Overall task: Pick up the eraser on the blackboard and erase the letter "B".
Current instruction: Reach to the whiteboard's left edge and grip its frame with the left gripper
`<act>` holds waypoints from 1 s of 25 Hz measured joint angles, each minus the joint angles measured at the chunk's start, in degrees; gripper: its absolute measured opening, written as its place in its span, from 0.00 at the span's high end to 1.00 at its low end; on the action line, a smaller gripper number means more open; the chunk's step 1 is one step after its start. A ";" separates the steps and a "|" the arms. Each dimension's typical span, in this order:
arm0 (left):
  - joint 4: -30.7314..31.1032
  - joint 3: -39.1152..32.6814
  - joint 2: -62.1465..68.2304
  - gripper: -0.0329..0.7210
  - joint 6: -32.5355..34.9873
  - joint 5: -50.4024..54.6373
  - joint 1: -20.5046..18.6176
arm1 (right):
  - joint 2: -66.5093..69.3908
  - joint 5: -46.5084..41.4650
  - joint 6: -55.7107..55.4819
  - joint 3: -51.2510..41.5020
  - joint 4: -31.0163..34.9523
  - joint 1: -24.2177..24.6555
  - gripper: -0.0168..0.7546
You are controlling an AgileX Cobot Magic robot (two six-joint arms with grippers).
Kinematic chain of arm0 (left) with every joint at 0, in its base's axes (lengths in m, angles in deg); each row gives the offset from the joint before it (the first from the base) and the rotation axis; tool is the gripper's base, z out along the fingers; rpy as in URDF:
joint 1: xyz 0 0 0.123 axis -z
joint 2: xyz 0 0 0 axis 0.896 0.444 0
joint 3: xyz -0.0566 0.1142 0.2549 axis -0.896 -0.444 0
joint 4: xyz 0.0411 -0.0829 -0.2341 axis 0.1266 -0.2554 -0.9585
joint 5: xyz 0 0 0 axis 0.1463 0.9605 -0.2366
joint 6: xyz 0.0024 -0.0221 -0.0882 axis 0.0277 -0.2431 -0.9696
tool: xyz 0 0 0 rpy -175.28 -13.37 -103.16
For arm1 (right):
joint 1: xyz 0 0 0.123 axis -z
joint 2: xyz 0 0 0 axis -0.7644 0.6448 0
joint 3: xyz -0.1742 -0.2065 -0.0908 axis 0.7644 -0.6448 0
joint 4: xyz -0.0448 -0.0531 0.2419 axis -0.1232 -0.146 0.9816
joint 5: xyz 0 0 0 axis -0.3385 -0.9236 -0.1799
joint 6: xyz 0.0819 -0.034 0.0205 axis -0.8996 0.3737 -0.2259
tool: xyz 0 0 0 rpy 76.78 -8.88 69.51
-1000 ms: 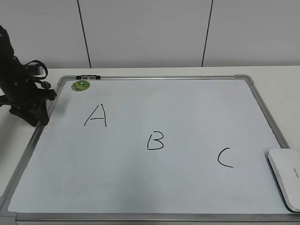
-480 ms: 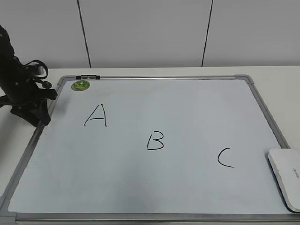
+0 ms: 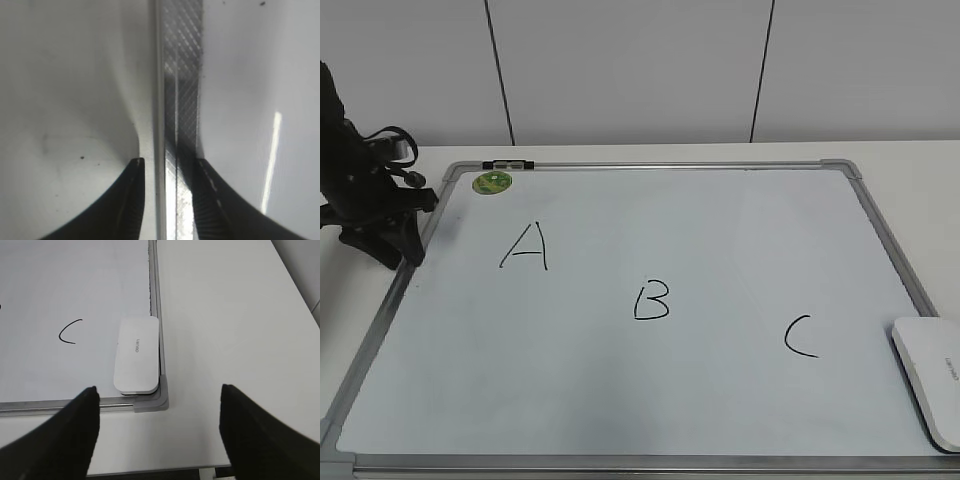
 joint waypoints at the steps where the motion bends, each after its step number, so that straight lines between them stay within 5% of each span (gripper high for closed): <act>1: 0.00 0.00 0.00 0.64 0.00 0.00 0.00 | 0.00 0.00 0.00 0.00 0.00 0.00 0.26; 15: 0.00 0.00 0.00 0.65 0.00 0.00 -0.09 | 0.00 0.00 0.00 0.00 0.00 0.00 0.26; 25: -0.09 0.13 0.00 0.89 0.00 0.10 -0.21 | 0.00 0.00 0.00 0.00 0.00 0.00 0.26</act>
